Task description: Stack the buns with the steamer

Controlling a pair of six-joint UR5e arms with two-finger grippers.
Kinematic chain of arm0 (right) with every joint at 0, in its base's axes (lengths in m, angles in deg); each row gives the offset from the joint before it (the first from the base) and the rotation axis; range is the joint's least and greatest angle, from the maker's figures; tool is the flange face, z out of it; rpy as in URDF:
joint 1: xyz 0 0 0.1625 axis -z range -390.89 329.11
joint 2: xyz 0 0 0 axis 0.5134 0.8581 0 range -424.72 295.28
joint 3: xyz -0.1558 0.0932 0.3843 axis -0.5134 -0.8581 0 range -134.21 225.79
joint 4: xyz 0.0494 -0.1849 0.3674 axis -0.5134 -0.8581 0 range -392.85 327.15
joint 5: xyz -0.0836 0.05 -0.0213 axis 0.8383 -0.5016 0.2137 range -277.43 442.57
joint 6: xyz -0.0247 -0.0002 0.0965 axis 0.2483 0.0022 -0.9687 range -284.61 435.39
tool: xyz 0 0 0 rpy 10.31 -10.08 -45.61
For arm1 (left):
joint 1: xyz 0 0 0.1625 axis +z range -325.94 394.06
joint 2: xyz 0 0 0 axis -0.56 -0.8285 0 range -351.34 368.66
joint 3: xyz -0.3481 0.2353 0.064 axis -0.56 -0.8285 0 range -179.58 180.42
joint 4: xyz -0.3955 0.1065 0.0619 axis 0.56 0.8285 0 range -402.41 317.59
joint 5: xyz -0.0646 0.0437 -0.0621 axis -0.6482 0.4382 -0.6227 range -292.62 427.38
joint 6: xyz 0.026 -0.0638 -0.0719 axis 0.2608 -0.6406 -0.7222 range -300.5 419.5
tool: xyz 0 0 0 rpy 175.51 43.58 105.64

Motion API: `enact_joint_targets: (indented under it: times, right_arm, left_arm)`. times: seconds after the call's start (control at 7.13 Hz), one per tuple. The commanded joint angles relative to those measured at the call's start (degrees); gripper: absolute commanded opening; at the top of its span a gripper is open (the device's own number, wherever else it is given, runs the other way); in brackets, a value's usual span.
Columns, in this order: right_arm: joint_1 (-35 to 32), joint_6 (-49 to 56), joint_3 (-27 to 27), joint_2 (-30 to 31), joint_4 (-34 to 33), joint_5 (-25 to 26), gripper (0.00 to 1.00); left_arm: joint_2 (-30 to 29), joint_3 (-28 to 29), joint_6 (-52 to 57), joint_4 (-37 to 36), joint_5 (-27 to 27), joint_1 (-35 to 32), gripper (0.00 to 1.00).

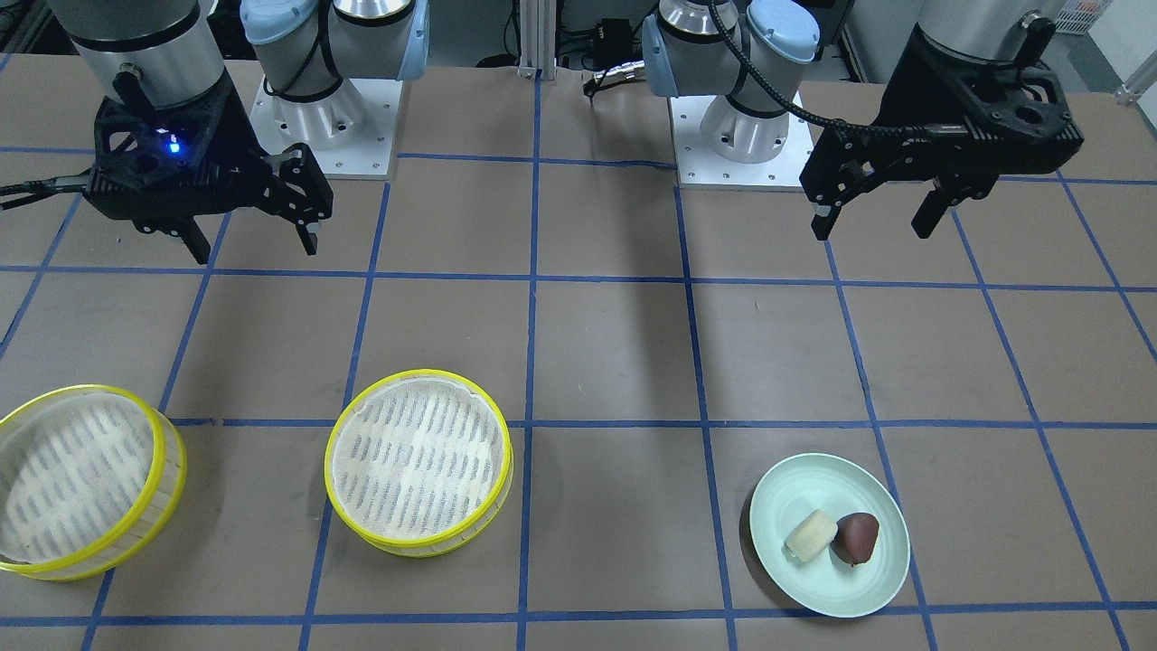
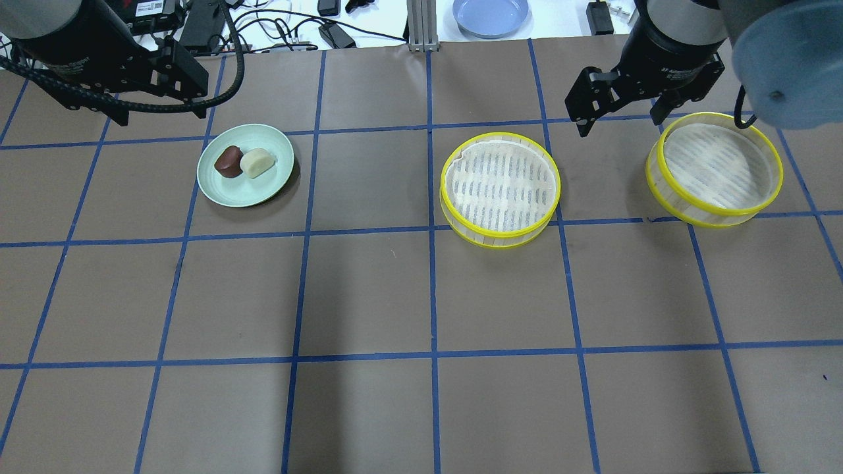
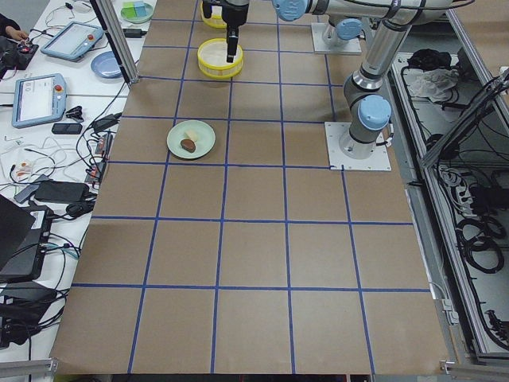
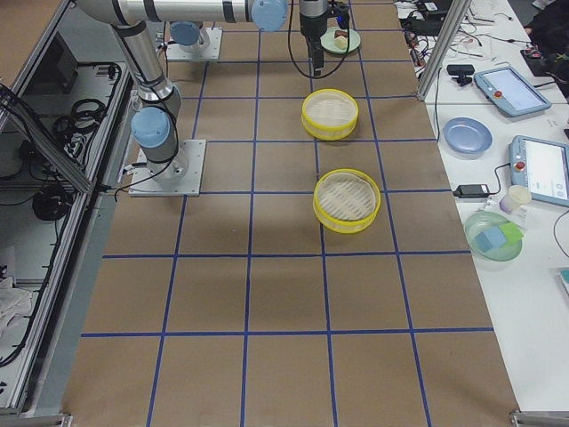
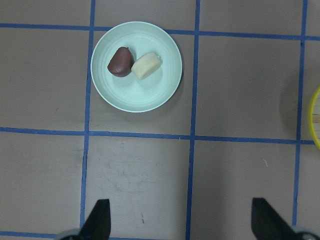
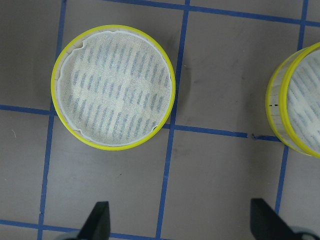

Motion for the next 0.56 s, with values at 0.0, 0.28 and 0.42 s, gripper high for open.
enact_joint_targets:
  times: [0.0,0.28,0.42]
  right_arm:
    - [0.3,-1.4,0.0,0.2,0.3,0.0,1.00]
    - [0.2,-3.1,0.1,1.0,0.4,0.1,1.00]
    - [0.3,-2.4,0.6,0.6,0.3,0.1,1.00]
  left_arm:
    - [0.0,-0.4,0.0,0.0,0.1,0.0,1.00]
    - [-0.1,-0.4,0.7,-0.2,0.0,0.9,1.00]
    - [-1.4,-0.5,1.1,-0.7,-0.6,1.9,1.00]
